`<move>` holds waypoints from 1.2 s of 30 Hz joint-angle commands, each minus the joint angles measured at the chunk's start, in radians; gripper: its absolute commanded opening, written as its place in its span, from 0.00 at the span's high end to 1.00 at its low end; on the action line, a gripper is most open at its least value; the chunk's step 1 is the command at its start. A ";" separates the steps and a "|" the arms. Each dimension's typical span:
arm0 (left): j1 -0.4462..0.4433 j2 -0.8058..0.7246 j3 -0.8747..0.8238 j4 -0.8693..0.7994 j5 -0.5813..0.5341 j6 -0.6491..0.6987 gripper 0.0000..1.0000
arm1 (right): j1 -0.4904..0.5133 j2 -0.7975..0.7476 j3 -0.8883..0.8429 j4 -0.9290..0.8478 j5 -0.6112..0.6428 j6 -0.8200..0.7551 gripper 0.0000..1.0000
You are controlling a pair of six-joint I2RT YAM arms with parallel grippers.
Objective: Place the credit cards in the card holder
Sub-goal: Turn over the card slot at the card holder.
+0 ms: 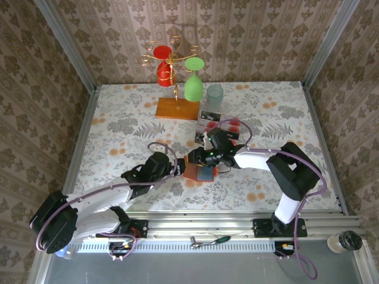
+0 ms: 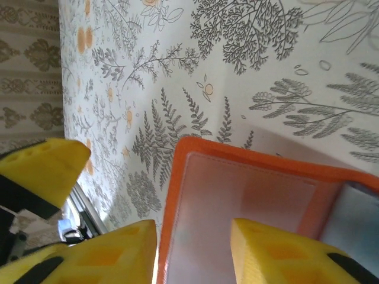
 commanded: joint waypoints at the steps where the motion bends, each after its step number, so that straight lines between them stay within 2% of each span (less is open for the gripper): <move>1: 0.007 0.029 0.057 -0.005 0.014 0.024 0.00 | -0.017 -0.028 -0.040 -0.022 -0.022 -0.026 0.74; 5: 0.006 0.061 0.083 -0.011 0.015 0.029 0.00 | -0.021 -0.019 -0.049 -0.035 -0.019 -0.046 0.93; 11: 0.006 0.112 0.126 -0.054 0.015 0.046 0.00 | -0.020 0.036 -0.021 -0.050 -0.041 -0.061 0.96; 21: -0.016 0.236 0.183 -0.102 0.020 0.075 0.00 | -0.016 0.082 -0.017 -0.044 -0.039 -0.056 0.94; 29: -0.039 0.307 0.174 -0.130 -0.033 0.055 0.00 | -0.023 0.032 -0.026 -0.065 -0.036 -0.059 0.90; 31: -0.042 0.310 0.161 -0.135 -0.049 0.044 0.00 | -0.039 -0.011 -0.024 -0.091 -0.027 -0.070 0.86; 34: -0.041 0.304 0.136 -0.132 -0.064 0.031 0.00 | -0.092 -0.087 -0.011 -0.171 0.009 -0.116 0.72; 36: -0.043 0.300 0.127 -0.125 -0.065 0.028 0.00 | -0.136 -0.130 0.016 -0.248 0.036 -0.165 0.69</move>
